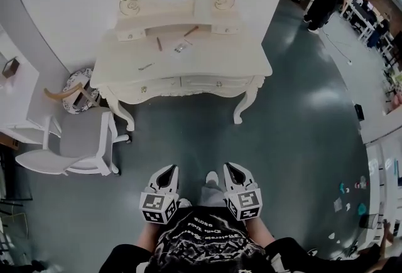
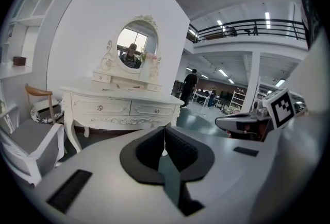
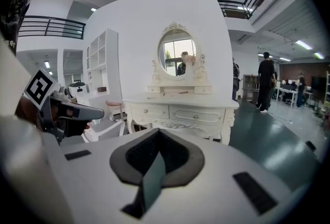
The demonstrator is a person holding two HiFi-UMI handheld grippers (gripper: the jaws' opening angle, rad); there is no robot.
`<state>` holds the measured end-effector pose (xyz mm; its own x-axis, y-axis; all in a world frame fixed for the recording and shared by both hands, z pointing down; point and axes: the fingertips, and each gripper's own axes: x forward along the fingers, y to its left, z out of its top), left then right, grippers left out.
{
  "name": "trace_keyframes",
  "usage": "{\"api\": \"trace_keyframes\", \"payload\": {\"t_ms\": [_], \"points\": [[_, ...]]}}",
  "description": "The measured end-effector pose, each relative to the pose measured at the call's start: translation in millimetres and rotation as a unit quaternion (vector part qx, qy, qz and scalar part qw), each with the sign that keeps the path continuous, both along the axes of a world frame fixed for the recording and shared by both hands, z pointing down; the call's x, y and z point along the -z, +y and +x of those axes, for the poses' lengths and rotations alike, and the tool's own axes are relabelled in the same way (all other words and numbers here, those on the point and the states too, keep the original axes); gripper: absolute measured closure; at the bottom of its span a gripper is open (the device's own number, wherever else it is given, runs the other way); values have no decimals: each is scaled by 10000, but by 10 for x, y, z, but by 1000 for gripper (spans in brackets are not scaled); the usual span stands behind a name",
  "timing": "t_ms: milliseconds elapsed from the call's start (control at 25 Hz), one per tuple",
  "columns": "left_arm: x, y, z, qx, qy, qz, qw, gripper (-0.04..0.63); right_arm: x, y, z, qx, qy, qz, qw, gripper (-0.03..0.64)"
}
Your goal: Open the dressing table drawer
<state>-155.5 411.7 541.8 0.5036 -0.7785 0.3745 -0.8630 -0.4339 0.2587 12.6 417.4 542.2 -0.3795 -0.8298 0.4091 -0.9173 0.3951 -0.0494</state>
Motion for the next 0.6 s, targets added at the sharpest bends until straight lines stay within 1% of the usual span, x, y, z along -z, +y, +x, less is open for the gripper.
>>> {"api": "trace_keyframes", "payload": {"t_ms": [280, 480, 600], "points": [[25, -296, 147, 82, 119, 11, 9999, 578, -65, -315, 95, 170, -13, -79, 9998, 607], [10, -520, 307, 29, -8, 19, 10000, 578, -74, -548, 252, 143, -125, -84, 9998, 607], [31, -683, 389, 36, -25, 54, 10000, 578, -66, -705, 335, 140, -143, -59, 9998, 607]]}}
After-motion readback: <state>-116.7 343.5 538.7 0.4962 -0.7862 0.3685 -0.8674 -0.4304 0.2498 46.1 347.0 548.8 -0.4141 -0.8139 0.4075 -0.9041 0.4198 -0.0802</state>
